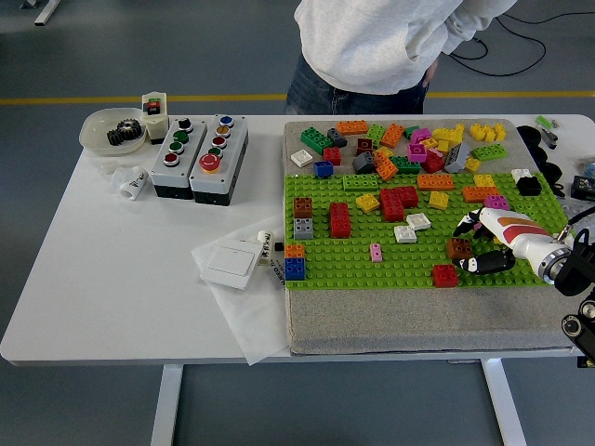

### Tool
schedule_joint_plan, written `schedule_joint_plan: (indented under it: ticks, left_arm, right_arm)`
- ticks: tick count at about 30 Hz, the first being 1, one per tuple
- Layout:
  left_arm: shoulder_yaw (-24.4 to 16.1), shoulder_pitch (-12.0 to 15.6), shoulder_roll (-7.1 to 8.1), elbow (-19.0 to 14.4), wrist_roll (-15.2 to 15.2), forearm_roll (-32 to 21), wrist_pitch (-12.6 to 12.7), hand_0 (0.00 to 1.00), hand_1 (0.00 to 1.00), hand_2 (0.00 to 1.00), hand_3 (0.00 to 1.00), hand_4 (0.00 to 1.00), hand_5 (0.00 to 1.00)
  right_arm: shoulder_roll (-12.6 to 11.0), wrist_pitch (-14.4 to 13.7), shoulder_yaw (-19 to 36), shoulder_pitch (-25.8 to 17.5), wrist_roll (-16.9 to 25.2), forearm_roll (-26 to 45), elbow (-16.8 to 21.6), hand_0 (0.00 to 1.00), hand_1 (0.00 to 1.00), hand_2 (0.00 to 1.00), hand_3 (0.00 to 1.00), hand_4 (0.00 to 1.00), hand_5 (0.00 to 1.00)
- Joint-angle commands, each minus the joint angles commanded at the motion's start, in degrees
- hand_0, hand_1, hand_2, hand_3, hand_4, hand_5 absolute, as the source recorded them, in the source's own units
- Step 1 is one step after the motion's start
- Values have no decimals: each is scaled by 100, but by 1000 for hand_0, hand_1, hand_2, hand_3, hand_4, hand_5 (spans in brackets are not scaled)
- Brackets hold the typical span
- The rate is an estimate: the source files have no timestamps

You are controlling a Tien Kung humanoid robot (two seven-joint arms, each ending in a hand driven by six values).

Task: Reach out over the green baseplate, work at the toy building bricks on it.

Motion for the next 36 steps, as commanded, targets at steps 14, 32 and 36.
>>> schedule_joint_plan:
  ticks: [14,32,36]
  left_arm:
    - [-72,31,-8,0,28,120,-3,778,805,854,767,790,696]
    - [-74,20,-9,0,18,126,-4,779,806,854,767,791,699]
    - [-53,12,-5,0,16,108,-7,778,806,854,766,791,698]
  right_arm:
    - [14,-69,-24,-39,41,12,-72,505,495,591,558,805,258]
    - [27,-280,-32,-31,94,5,-98,461,460,548,504,751,281]
    - [18,-296,-25,-30,103,-2,-86,455,458,543,501,753,290]
